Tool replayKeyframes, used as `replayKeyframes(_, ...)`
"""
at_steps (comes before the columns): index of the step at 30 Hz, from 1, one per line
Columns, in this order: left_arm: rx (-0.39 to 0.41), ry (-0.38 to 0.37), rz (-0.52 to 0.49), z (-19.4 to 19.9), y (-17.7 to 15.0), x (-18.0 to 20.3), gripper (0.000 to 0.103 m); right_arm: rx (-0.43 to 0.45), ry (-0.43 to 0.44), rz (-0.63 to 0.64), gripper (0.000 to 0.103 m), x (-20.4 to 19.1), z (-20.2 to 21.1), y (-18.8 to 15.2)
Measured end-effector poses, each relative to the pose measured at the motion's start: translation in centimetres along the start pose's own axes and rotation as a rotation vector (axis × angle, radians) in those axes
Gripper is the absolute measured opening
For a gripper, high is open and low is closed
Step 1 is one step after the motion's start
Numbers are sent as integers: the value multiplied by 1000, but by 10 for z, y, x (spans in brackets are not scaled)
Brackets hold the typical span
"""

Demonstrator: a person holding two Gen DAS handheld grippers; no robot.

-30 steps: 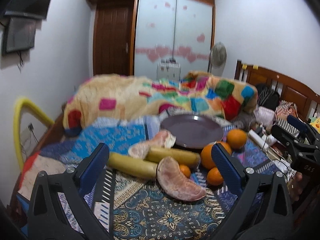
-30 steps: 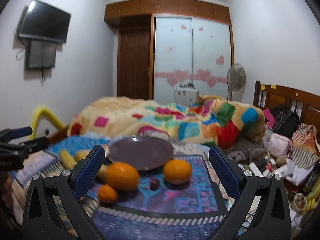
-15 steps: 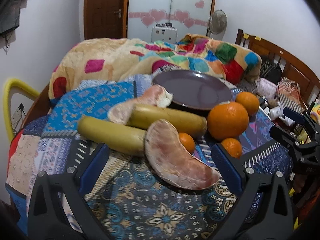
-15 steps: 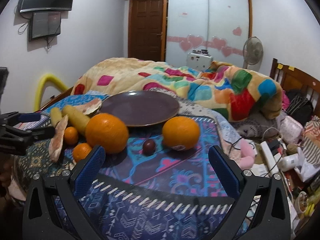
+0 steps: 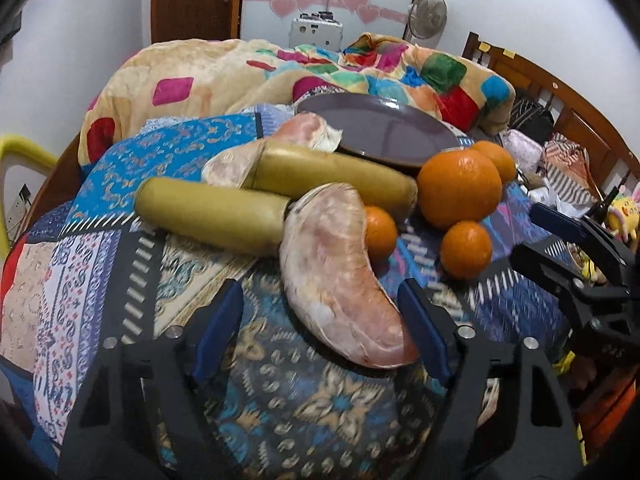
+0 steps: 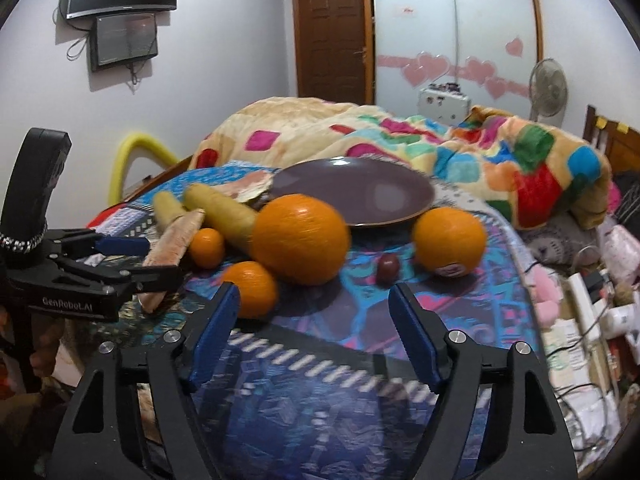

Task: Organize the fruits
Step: 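Grasp the pink pomelo segment with the left gripper while the right gripper grasps a small orange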

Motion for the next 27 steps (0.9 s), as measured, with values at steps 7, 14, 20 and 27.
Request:
replayKeyframes(7,-16,12,-29,14,-5,-7,74,-52,63,-50,58,-13,-19,-6)
replayKeyframes(14,-56,1,-18,-3,1,-10,73,-87,89,-80,42,-19,-31,-8)
replayKeyframes(20,-42,15,-41,-13,6,-6,68,-82,88,-83,35,-21,-32,-8)
replayKeyframes(27,-18,-15,-61,-14,9,1,44,-69,71,-70,34,-20,-24,-6)
Point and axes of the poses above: each gripper's, at about its wrist camera, not at the fingertips, and z roughly against the way its jaws point, x to its right, y to its top, the point moved 2 cm from there along -z, roughly the way its jaws point, and after that the axes turned 12 degrees about x, right-handed, at the moved point
